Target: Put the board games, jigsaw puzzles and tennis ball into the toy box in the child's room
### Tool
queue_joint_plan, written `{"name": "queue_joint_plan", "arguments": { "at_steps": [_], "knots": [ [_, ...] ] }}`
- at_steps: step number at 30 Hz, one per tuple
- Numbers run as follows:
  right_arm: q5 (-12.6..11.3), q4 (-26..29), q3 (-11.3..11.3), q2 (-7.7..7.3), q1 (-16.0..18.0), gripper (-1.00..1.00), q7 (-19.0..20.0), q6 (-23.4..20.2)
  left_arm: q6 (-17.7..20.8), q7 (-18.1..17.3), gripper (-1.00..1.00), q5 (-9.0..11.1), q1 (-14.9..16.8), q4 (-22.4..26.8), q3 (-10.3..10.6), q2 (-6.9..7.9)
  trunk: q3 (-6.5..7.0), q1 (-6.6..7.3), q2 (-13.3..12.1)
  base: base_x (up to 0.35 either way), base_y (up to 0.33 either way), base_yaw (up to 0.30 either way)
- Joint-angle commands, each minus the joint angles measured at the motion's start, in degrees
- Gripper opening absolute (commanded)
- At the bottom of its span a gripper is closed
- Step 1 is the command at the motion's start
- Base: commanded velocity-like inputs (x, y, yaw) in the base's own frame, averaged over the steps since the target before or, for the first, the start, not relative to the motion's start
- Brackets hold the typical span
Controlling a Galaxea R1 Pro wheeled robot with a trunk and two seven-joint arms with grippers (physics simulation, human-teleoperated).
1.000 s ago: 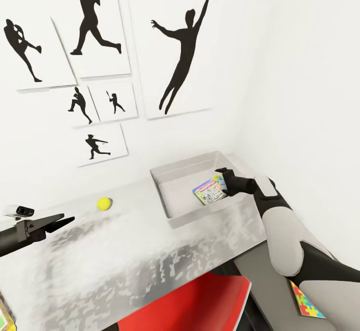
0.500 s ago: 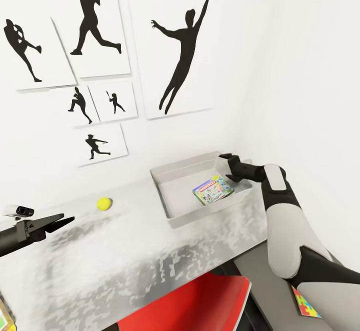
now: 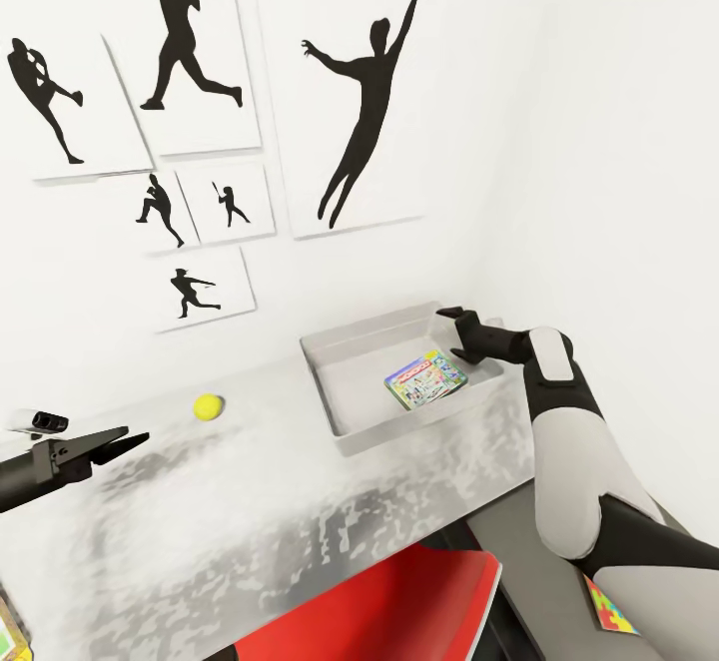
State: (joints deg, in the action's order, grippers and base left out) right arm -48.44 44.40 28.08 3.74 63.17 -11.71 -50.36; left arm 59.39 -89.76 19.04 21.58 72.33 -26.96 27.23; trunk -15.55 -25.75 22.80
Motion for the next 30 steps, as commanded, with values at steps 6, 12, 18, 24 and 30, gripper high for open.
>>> {"name": "queue_joint_plan", "arguments": {
  "at_steps": [6,12,18,24,30],
  "knots": [
    [-0.6,0.6,0.2,0.14,-0.7,1.0,-0.4,-2.7,0.6,-0.2,1.0,-0.1,0.0,0.0,0.0,0.02,-0.11,-0.03,0.1,0.0,0.0,0.0],
    [-0.6,2.3,0.2,0.35,-1.3,1.0,1.6,-7.4,0.6,-0.2,1.0,-0.1,0.0,0.0,0.0,0.02,-0.11,-0.03,0.1,0.0,0.0,0.0],
    [-0.6,9.8,-0.6,1.39,-2.8,1.0,8.0,-9.6,0.6,-0.2,1.0,-0.1,0.0,0.0,0.0,0.02,-0.11,-0.03,0.1,0.0,0.0,0.0],
    [-0.7,20.8,-5.6,1.11,-10.2,1.0,17.2,-9.6,0.6,-0.2,1.0,-0.1,0.0,0.0,0.0,0.02,-0.11,-0.03,0.1,0.0,0.0,0.0],
    [-0.7,31.3,-8.5,0.53,-20.0,1.0,29.7,-9.6,0.6,-0.2,1.0,-0.1,0.0,0.0,0.0,0.02,-0.11,-0.03,0.1,0.0,0.0,0.0]
  ]
}}
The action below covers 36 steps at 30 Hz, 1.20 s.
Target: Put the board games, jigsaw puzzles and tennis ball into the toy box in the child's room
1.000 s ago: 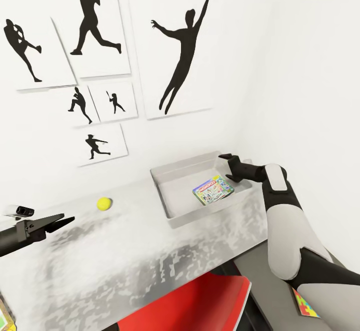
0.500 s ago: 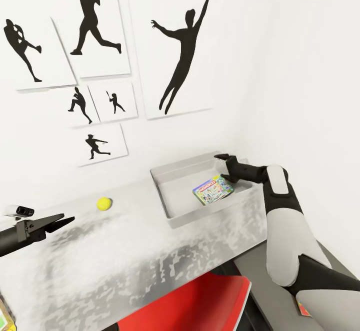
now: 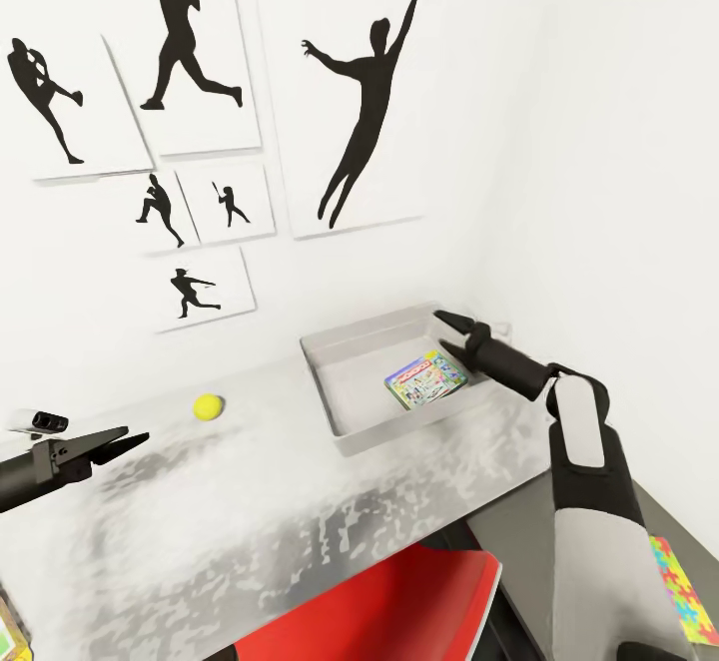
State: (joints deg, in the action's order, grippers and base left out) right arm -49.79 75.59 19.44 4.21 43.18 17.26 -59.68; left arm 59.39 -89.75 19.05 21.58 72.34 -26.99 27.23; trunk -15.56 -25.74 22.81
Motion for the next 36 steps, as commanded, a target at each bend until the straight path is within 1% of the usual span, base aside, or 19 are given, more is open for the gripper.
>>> {"name": "queue_joint_plan", "arguments": {
  "at_steps": [1,4,5,10,11,15,16,20,23,32,36],
  "knots": [
    [0.6,1.2,0.0,-0.09,-1.1,1.0,2.2,-0.3,0.6,-0.2,1.0,-0.1,0.0,0.0,0.0,0.02,-0.1,-0.04,0.1,0.0,0.0,0.0],
    [0.6,4.1,-0.2,-0.5,-4.3,1.0,6.3,-0.3,0.6,-0.2,1.0,-0.1,0.0,0.0,0.0,0.02,-0.1,-0.04,0.1,0.0,0.0,0.0],
    [0.7,5.6,-0.4,-0.65,-6.5,1.0,8.8,-0.3,0.6,-0.2,1.0,-0.1,0.0,0.0,0.0,0.02,-0.1,-0.04,0.1,-0.005,0.0,0.0],
    [0.7,7.9,-0.5,-0.82,-11.3,1.0,13.8,-0.3,0.6,-0.2,1.0,-0.1,0.0,0.0,0.0,0.02,-0.1,-0.04,0.1,-0.045,0.0,0.0],
    [0.8,8.8,-0.5,-0.87,-13.0,1.0,15.6,-0.3,0.6,-0.2,1.0,-0.1,0.0,0.0,0.0,0.02,-0.1,-0.04,0.1,-0.099,0.0,0.0],
    [1.0,9.8,-0.5,-0.92,-16.4,1.0,18.9,-0.3,0.6,-0.2,1.0,-0.1,0.0,0.0,0.0,0.02,-0.1,-0.04,0.1,-0.088,0.0,0.0],
    [1.1,10.1,-0.5,-0.93,-17.9,1.0,20.2,-0.3,0.6,-0.2,1.0,-0.1,0.0,0.0,0.0,0.02,-0.07,-0.04,0.1,-0.043,0.0,0.0],
    [1.3,10.5,-0.4,-0.95,-20.8,1.0,22.0,-0.3,0.6,-0.2,1.0,-0.1,0.0,0.0,0.0,0.02,0.15,-0.04,0.1,-0.024,0.0,0.0],
    [1.4,10.8,-0.4,-0.95,-21.7,1.0,22.5,-0.3,0.6,-0.2,1.0,-0.1,0.0,0.0,0.1,0.02,0.38,-0.04,0.1,-0.018,0.0,0.0],
    [1.8,12.1,-0.5,-0.96,-22.6,1.0,22.6,-0.3,0.5,-0.2,1.0,-0.1,0.0,0.0,0.0,0.01,1.17,-0.04,0.1,-0.128,0.037,0.0],
    [1.9,12.3,-0.4,-0.96,-22.7,1.0,22.4,-0.3,0.5,-0.2,1.0,-0.1,0.0,0.0,0.0,0.01,1.31,-0.04,0.1,-0.049,0.018,0.0]
  ]
}}
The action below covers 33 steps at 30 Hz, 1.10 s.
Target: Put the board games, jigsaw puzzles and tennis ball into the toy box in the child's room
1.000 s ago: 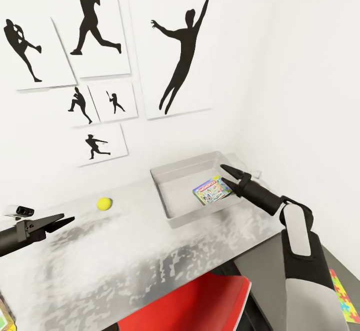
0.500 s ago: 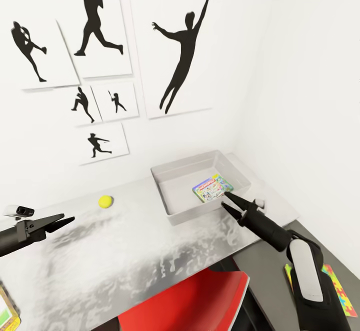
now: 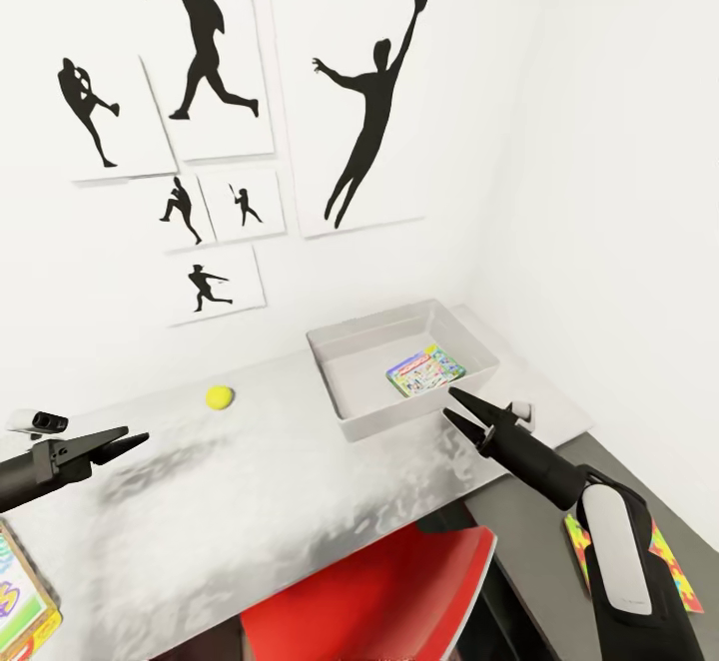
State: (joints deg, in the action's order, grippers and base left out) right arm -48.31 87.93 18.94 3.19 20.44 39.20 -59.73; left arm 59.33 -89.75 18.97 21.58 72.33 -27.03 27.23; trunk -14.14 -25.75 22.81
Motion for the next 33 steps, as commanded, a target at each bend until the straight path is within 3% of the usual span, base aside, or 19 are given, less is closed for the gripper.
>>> {"name": "queue_joint_plan", "arguments": {
  "at_steps": [1,10,19,33],
  "knots": [
    [0.4,0.0,0.2,0.06,0.1,1.0,0.3,-0.3,0.6,-0.2,1.0,-0.1,0.0,0.0,0.0,0.02,-0.09,-0.03,0.1,-0.027,0.01,0.0],
    [0.4,0.0,0.9,-0.01,0.1,1.0,-0.6,-0.1,0.6,-0.2,1.0,-0.1,0.0,0.0,-0.1,0.08,-0.03,-0.03,0.1,-0.009,0.003,0.0],
    [0.4,-0.1,3.2,-0.06,0.0,1.0,-1.3,-0.2,0.6,-0.2,1.0,0.0,0.0,0.0,-0.1,0.1,-0.02,-0.03,0.1,-0.001,0.0,0.0],
    [0.5,-0.4,3.5,-0.03,0.0,1.0,-1.4,-0.2,0.6,-0.2,1.0,0.0,0.0,0.0,-0.1,0.19,-0.02,-0.03,0.1,-0.107,0.0,0.0]
  ]
}}
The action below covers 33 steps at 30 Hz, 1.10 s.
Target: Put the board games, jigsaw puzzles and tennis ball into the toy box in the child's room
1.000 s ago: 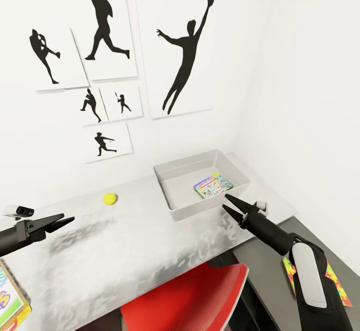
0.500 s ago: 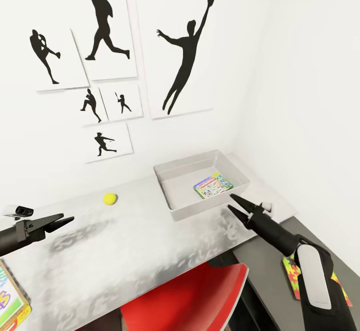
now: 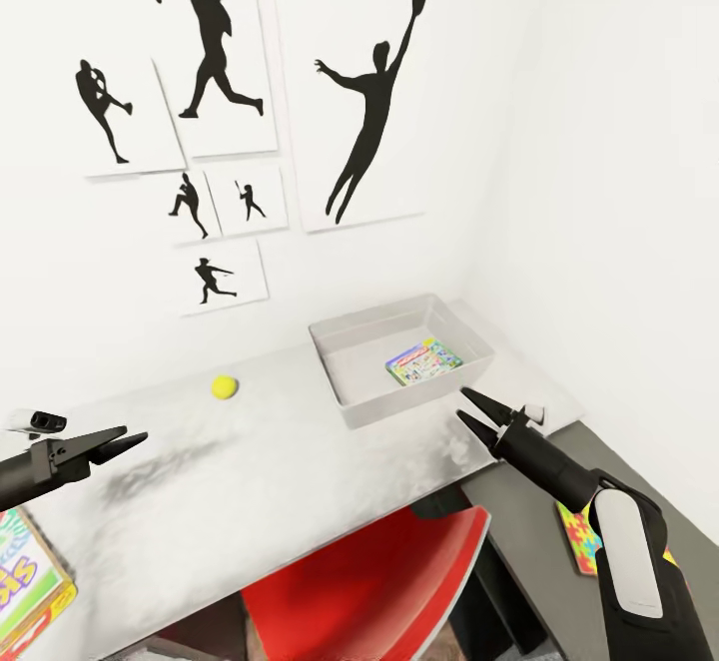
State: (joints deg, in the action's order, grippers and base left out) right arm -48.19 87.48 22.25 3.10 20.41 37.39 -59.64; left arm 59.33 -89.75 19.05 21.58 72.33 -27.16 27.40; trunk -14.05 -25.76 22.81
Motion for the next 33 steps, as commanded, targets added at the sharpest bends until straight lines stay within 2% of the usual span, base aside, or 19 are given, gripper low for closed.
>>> {"name": "queue_joint_plan", "arguments": {
  "at_steps": [1,4,9,10,14,25,33],
  "knots": [
    [0.4,0.0,0.2,0.06,0.1,1.0,0.3,-0.3,0.6,-0.2,1.0,-0.1,0.0,0.0,0.0,0.02,-0.11,-0.02,0.1,-0.052,0.0,0.0],
    [0.7,0.0,0.2,0.06,0.1,1.0,-0.7,-0.2,0.6,-0.2,1.0,-0.1,0.0,0.0,0.0,0.02,-0.11,-0.02,0.1,-0.034,0.0,0.0],
    [2.4,0.3,0.1,0.08,0.1,1.0,-7.3,-0.3,0.6,-0.2,1.0,-0.1,0.0,0.0,0.0,0.02,-0.11,-0.02,0.1,-0.011,0.0,0.0],
    [2.8,0.5,0.0,0.12,0.1,1.0,-10.0,-0.3,0.6,-0.2,1.0,-0.1,0.0,0.0,0.0,0.04,-0.11,-0.02,0.1,-0.01,0.0,0.0],
    [2.8,0.6,-0.1,0.21,0.1,1.0,-14.4,-0.4,0.6,-0.2,1.0,-0.1,0.0,0.0,0.0,0.09,-0.11,-0.02,0.1,-0.048,0.0,0.0],
    [2.8,0.8,-0.2,0.46,0.1,1.0,-15.8,-0.4,0.7,-0.2,1.0,0.0,0.0,0.0,-0.6,0.23,-0.11,-0.02,0.1,-0.096,0.027,0.0],
    [2.8,0.8,0.0,0.28,0.1,1.0,-13.6,-0.1,0.7,-0.2,1.0,0.0,0.0,0.0,-0.8,0.29,0.08,-0.02,0.1,-0.012,0.004,-0.051]
  ]
}}
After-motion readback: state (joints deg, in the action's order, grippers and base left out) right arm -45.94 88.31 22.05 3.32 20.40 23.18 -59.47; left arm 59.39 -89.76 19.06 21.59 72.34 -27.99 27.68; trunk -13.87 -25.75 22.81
